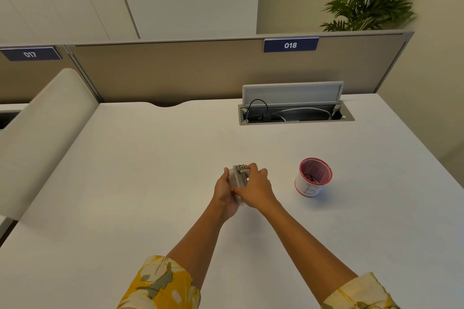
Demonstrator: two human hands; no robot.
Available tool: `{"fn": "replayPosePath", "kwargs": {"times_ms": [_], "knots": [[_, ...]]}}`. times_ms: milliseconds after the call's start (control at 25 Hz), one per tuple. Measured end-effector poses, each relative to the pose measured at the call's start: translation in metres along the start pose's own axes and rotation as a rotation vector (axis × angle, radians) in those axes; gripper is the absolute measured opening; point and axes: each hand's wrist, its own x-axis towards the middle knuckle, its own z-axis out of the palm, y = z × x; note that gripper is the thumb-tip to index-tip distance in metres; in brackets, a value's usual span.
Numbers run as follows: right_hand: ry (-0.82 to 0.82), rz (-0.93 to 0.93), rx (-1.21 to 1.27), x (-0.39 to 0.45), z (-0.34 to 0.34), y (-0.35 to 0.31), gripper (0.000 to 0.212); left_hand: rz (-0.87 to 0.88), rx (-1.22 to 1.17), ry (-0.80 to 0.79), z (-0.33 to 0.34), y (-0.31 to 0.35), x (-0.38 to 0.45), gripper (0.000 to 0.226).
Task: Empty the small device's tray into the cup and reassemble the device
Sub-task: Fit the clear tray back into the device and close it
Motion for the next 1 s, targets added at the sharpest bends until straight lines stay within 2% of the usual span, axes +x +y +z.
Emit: {"fn": "replayPosePath", "kwargs": {"times_ms": [160, 400, 560, 840, 1000], "knots": [[-0.049, -0.005, 0.009, 0.002, 0.004, 0.003, 0.069, 0.015, -0.018, 0.033, 0.001, 0.0, 0.001, 0.057], [-0.031, -0.049, 0.041, 0.004, -0.002, 0.005, 0.044, 0.002, -0.011, 0.017, -0.002, 0.0, 0.004, 0.06], [0.012, -0.077, 0.089, 0.002, -0.004, 0.009, 0.043, 0.016, 0.084, -0.002, -0.004, -0.001, 0.006, 0.061], [0.076, -0.108, 0.164, 0.0, -0.009, 0.014, 0.037, 0.132, 0.22, -0.035, -0.011, 0.0, 0.01, 0.044], [0.093, -0.125, 0.195, -0.001, -0.01, 0.017, 0.038, 0.166, 0.252, -0.02, -0.013, 0.001, 0.012, 0.041]]}}
